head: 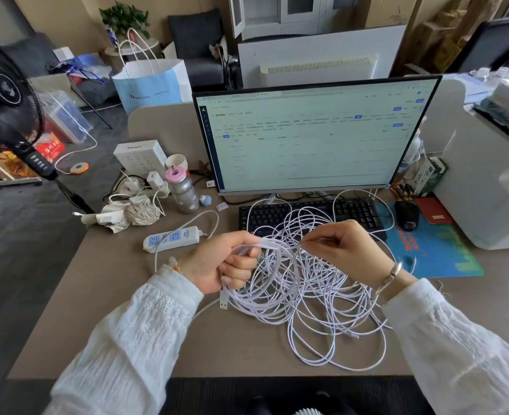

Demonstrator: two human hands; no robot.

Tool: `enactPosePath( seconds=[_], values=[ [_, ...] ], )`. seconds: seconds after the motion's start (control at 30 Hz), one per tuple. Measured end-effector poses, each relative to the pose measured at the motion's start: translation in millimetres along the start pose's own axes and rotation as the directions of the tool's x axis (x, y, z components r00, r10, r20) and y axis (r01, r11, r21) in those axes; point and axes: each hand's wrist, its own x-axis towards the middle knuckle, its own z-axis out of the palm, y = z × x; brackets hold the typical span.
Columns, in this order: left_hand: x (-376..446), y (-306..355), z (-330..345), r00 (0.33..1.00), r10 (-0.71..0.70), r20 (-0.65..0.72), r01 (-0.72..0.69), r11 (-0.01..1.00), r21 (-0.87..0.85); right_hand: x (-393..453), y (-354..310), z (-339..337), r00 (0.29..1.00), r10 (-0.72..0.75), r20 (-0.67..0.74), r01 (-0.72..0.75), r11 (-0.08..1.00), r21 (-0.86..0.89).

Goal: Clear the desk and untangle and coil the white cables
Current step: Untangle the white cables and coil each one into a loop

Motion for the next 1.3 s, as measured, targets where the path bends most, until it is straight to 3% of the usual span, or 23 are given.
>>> enactPosePath(
  seconds=[0.13, 0.2, 0.27, 0.37, 0.43, 0.53, 0.67, 0.77, 0.93, 1.1, 1.3],
  values=[
    [2.2, -5.4, 0.2, 0.999, 0.026, 0.021, -0.027, 0.998, 0.049, 0.4, -2.8, 1.5, 0.999, -0.031, -0.04, 0.026, 0.991, -0.133],
    [2.0, -7.8, -0.4, 0.997, 0.071, 0.03, -0.073, 0.995, 0.072, -1.3, -4.1, 0.1, 0.999, -0.008, -0.042, 0.007, 0.999, -0.031],
    [2.3, -9.0, 2.0, 0.994, 0.105, 0.019, -0.106, 0.994, 0.027, -1.5, -4.2, -0.1, 0.997, 0.056, 0.06, -0.058, 0.998, 0.034],
    [2.9, -8.3, 7.2, 0.992, 0.114, 0.046, -0.105, 0.981, -0.165, 0.2, 1.8, 13.2, 0.943, 0.164, 0.289, -0.171, 0.985, -0.002],
    [1.9, -7.8, 9.1, 0.989, 0.1, 0.108, -0.069, 0.964, -0.258, 1.2, 7.4, 25.2, 0.91, 0.179, 0.374, -0.249, 0.957, 0.148],
    [0.6, -8.9, 10.9, 0.991, 0.064, 0.121, -0.028, 0.959, -0.28, 1.5, 15.8, 31.3, 0.911, 0.14, 0.388, -0.316, 0.843, 0.436],
    [4.2, -13.5, 9.7, 0.986, 0.147, -0.081, -0.15, 0.988, -0.037, 7.2, 22.6, 26.3, 0.926, 0.108, 0.361, -0.306, 0.775, 0.554],
    [7.1, -14.7, 6.5, 0.96, 0.257, -0.107, -0.242, 0.96, 0.138, 10.5, 21.5, 27.6, 0.947, 0.116, 0.299, -0.265, 0.811, 0.522],
    [5.5, -7.0, -5.9, 0.948, 0.26, -0.184, -0.272, 0.962, -0.039, 7.0, 22.9, 29.5, 0.964, 0.11, 0.243, -0.212, 0.869, 0.448],
    [-4.4, 4.1, -29.0, 0.909, 0.293, -0.298, -0.336, 0.936, -0.103, -0.7, 50.6, 24.8, 0.936, 0.2, 0.289, -0.284, 0.914, 0.289],
    [-19.0, 12.4, -51.8, 0.856, 0.367, -0.363, -0.461, 0.86, -0.217, -3.3, 78.6, 11.6, 0.947, 0.231, 0.221, -0.247, 0.968, 0.046]
  ],
)
